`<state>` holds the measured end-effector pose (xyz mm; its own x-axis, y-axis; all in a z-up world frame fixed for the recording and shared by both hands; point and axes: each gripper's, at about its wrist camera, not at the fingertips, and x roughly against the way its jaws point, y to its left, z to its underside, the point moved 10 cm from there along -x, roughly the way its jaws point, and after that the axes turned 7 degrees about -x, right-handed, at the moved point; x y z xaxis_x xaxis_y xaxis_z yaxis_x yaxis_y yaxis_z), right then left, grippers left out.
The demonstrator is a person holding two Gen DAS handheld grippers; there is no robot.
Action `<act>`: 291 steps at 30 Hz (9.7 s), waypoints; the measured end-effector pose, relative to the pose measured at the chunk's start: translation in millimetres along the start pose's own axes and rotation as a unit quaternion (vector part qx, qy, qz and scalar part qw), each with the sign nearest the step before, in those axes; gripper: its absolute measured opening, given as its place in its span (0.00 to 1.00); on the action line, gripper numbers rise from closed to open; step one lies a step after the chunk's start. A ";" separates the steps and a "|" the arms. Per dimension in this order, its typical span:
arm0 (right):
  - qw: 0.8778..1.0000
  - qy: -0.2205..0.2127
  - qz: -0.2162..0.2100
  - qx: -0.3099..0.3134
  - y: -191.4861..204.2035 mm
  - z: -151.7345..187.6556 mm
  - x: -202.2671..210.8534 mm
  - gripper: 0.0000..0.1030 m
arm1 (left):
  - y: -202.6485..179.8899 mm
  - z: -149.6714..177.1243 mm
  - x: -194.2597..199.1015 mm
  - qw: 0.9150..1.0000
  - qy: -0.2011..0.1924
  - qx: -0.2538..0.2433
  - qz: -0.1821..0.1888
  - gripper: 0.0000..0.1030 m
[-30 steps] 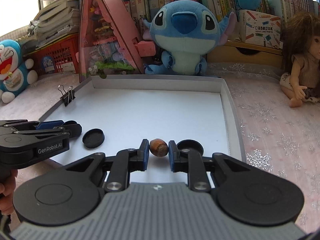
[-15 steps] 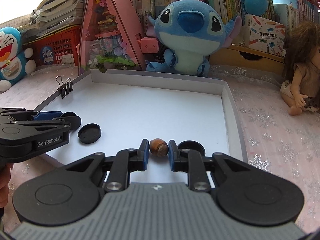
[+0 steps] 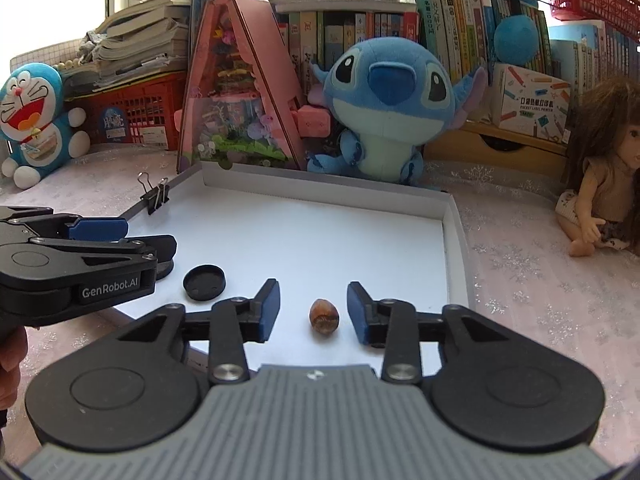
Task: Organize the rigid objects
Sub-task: 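Release the black lid from the left tool while the right tool releases the acorn, then withdraw both tools toward the binder clip and remaining acorn, then grasp the black binder clip with the left tool while the right tool grasps the brown acorn, then carry the binder clip and acorn with both tools over the white tray, then lower the binder clip and acorn into the tray and open both tools, then withdraw both tools toward the black lid and red crayons on the cloth, then grasp the black lid with the left tool while the right tool grasps a red crayon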
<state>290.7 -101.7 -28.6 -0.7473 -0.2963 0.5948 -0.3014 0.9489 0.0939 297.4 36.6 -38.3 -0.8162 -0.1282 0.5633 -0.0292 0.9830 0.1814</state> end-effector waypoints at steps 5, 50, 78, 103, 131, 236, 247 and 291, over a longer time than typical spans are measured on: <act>1.000 -0.006 0.000 0.001 -2.6 -0.8 14.1 0.61 | -4.0 -3.5 19.7 1.000 -0.011 -0.004 0.013 0.58; 1.000 -0.025 0.014 0.011 -42.8 111.6 131.3 0.91 | -38.1 123.5 167.7 0.993 -0.038 -0.037 0.109 0.68; 0.999 -0.019 0.025 0.020 -52.7 125.8 135.2 0.64 | -33.0 149.6 170.9 0.990 -0.014 -0.038 0.135 0.44; 0.999 -0.033 0.002 0.040 -29.0 126.2 140.9 0.19 | -36.1 129.1 165.5 0.991 -0.035 -0.020 0.128 0.31; 0.998 -0.053 0.029 -0.002 -52.4 64.1 117.9 0.19 | 0.2 40.8 122.4 0.995 -0.063 0.023 0.070 0.30; 0.997 -0.072 -0.021 -0.002 -30.0 62.3 129.1 0.96 | -58.4 71.9 148.1 0.987 -0.059 -0.003 0.147 0.86; 0.997 -0.074 -0.023 0.018 -24.6 84.5 144.0 0.99 | -59.5 95.3 159.9 0.986 -0.051 0.000 0.159 0.86; 0.998 -0.013 0.029 0.052 -52.9 148.5 166.4 0.71 | -71.1 149.0 191.8 0.977 0.001 -0.035 0.210 0.29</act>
<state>94.3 -217.4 -53.2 -0.7803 -0.2455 0.5753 -0.3162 0.9484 -0.0242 56.9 -38.3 -63.3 -0.7464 0.2849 0.6014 0.3482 0.9373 -0.0119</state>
